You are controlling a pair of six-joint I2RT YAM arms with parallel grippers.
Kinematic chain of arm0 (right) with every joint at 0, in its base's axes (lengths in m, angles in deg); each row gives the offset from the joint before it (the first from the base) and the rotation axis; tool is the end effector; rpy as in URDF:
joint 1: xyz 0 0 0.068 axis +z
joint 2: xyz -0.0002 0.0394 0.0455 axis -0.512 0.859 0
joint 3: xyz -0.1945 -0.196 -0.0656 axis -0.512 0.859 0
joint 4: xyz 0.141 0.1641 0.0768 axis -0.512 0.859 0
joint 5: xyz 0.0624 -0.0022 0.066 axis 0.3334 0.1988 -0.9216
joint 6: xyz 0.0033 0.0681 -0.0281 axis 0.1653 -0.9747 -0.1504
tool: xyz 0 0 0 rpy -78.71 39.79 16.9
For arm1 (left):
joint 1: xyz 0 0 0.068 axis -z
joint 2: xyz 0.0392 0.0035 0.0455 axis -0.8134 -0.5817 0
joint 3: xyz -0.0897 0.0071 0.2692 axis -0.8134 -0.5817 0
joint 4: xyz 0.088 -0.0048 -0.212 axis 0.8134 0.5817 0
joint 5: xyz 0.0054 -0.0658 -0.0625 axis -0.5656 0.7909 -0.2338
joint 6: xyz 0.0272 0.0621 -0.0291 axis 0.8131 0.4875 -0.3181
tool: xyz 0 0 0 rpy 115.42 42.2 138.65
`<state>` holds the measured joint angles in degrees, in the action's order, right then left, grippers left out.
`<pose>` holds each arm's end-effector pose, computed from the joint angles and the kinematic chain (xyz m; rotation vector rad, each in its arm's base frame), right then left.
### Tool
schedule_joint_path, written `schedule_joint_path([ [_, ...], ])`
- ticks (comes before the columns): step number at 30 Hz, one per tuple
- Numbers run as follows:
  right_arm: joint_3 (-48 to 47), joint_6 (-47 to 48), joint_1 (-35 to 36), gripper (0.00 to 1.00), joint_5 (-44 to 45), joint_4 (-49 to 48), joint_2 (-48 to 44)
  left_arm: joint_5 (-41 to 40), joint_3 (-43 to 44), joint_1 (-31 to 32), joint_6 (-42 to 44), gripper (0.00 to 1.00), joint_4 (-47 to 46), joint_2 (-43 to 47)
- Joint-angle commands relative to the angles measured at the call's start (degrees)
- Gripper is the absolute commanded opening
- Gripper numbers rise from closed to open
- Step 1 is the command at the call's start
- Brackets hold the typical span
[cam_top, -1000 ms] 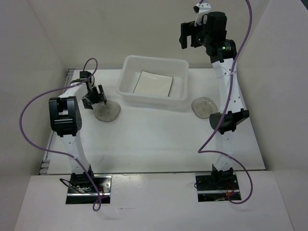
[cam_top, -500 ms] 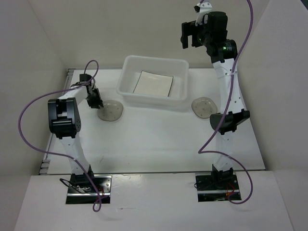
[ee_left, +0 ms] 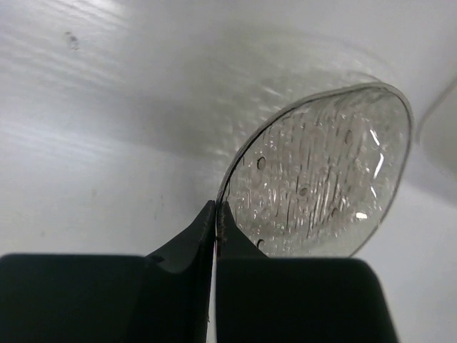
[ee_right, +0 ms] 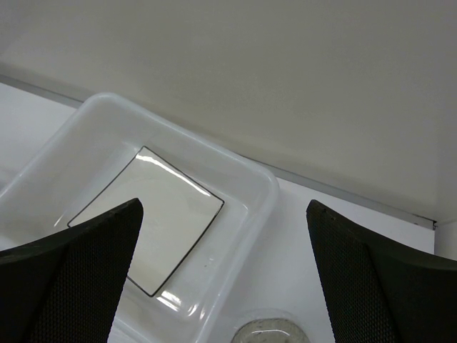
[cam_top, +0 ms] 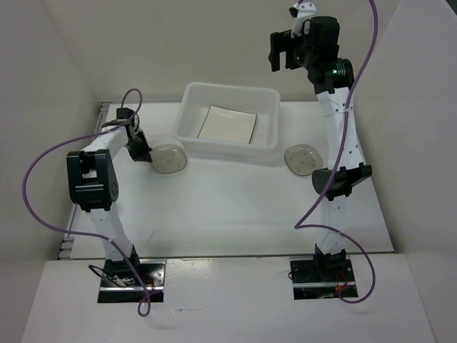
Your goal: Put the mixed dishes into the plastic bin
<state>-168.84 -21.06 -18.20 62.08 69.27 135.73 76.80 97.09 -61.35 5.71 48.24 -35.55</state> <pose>0.4157 0.0987 0.4923 -0.3756 1.7653 0.1455 0.4008 0.0422 0.1928 -0.7097 2.5904 -0.2377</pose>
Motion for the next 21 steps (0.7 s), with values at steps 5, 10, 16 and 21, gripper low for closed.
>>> schedule_joint_path([
  [5, -0.6, 0.4, 0.5, 1.00, -0.3, -0.4, -4.0, -5.9, 6.8, -1.4, -4.0, 0.00, 9.1, 6.9],
  [10, -0.6, 0.4, 0.5, 1.00, -0.3, -0.4, -5.1, -5.9, 8.1, -2.0, -5.1, 0.00, 10.2, 9.9],
  [16, -0.6, 0.4, 0.5, 1.00, -0.9, -0.4, -6.1, -5.4, 11.0, -3.4, -7.7, 0.00, 11.3, 13.2],
  [21, -0.6, -0.1, 0.5, 1.00, -0.9, -0.4, -6.1, -5.4, 13.0, -5.2, -9.0, 0.00, 12.4, 15.0],
])
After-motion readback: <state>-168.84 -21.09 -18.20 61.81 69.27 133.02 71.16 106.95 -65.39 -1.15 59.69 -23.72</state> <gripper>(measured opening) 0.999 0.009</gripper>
